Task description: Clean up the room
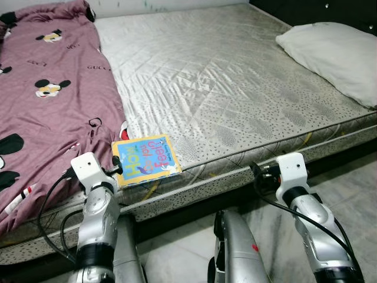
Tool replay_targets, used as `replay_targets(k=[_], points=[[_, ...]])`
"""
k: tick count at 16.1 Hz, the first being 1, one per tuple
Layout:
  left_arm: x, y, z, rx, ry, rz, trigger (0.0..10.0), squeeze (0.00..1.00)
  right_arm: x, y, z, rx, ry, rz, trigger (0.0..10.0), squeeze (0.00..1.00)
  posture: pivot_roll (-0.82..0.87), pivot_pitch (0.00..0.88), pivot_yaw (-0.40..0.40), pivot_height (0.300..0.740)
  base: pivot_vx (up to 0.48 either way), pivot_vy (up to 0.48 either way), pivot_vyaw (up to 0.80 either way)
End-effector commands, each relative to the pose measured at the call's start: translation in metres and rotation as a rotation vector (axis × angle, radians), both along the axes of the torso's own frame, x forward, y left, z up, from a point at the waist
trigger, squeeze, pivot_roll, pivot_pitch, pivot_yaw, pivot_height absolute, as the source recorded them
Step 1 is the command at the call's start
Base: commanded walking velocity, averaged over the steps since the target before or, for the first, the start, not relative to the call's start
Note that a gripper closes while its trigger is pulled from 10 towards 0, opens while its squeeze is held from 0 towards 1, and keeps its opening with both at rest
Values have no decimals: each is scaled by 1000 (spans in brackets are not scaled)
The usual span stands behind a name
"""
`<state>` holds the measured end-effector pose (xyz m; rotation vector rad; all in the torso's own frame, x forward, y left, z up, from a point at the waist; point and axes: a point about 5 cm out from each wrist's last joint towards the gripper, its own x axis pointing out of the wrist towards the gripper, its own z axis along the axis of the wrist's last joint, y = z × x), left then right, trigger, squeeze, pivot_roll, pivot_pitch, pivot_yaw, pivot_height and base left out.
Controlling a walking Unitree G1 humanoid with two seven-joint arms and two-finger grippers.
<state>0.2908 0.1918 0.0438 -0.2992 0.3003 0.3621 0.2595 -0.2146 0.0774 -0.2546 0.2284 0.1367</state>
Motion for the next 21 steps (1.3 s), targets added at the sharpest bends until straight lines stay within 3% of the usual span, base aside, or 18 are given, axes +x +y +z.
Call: replay_targets(k=[1,3,7,11,14,18,19,21], points=[[2,0,-2,-15,11,-2,10000,0,-1,-9,8,-12,-19,-20,10000,0,-179,77,-18,541,0,0,0],[7,-1,-11,-40,67,-29,10000,0,-13,-25,9,-46,-6,-55,10000,0,-213,93,-17,541,0,0,0],[15,-9,-23,-132,156,-78,10000,0,-22,-34,25,-72,-30,-71,10000,0,-276,112,-16,541,0,0,0],[16,-20,-30,-169,195,-129,10000,0,-27,-38,31,-80,-19,-67,10000,0,-297,120,-21,541,0,0,0],[15,-28,-29,-194,155,-141,10000,0,-24,-36,32,-73,-20,-57,10000,0,-290,118,-24,541,0,0,0],[12,-32,-19,-233,7,-155,10000,0,-21,-33,31,-71,-22,-45,10000,0,-278,114,-23,541,0,0,0],[13,-33,-19,-308,-41,-178,10000,0,-19,-33,31,-70,-23,-49,10000,0,-280,113,-24,541,0,0,0],[18,-32,-19,-316,-55,-219,10000,0,-18,-31,32,-67,-28,-49,10000,0,-282,106,-24,541,0,0,0]])
